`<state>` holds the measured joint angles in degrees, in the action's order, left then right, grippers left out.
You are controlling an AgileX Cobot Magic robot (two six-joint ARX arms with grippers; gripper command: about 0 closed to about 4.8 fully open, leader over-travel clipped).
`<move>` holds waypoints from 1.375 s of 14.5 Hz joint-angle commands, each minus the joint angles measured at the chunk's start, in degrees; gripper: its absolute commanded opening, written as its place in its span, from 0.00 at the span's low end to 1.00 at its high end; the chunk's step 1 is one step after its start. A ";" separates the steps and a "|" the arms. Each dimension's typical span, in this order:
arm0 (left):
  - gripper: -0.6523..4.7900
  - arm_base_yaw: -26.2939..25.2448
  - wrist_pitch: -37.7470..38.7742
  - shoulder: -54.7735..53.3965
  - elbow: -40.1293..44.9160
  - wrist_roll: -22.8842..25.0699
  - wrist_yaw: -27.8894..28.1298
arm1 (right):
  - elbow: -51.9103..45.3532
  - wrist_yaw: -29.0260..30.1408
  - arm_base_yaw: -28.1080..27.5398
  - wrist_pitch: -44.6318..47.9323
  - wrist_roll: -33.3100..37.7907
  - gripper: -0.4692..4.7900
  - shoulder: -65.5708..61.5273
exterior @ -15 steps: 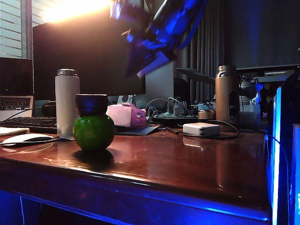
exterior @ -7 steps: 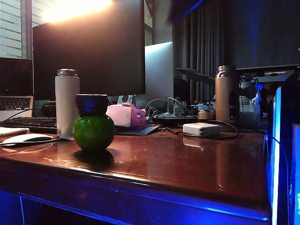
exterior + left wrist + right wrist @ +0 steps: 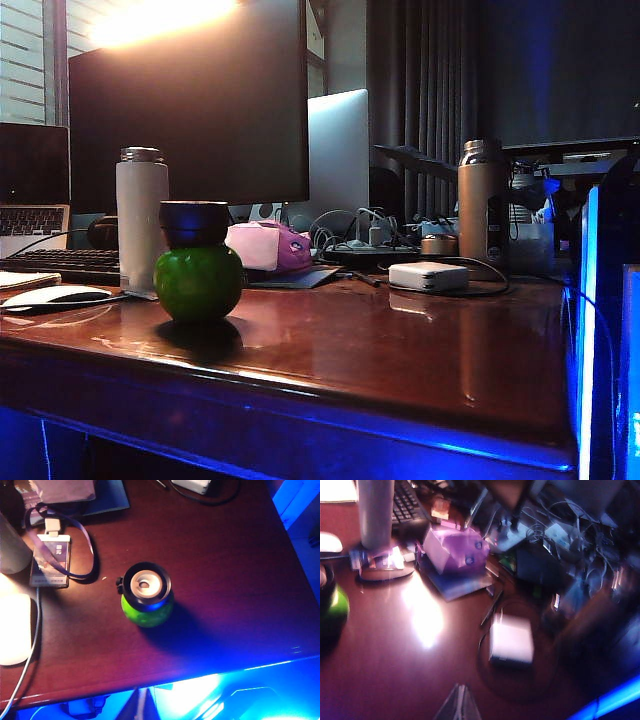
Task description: Stack the black thermos bottle cap from the table onto the green apple.
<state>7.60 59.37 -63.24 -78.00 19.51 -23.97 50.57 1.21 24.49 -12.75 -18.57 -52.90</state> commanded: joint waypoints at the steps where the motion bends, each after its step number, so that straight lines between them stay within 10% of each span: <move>1: 0.12 0.00 -0.28 0.17 -0.26 0.02 -0.28 | -14.86 -0.04 -3.17 2.73 3.91 0.09 9.84; 10: 0.12 0.00 -0.28 0.17 -0.26 0.02 -0.26 | -40.81 2.86 -16.33 5.42 14.36 0.09 39.26; 20: 0.12 0.00 -0.28 0.17 -0.26 0.04 -0.28 | -49.64 0.31 -17.29 1.60 21.55 0.09 51.15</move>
<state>7.57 59.40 -63.24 -78.00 19.51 -23.97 0.82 2.39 7.22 -10.70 1.02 -2.48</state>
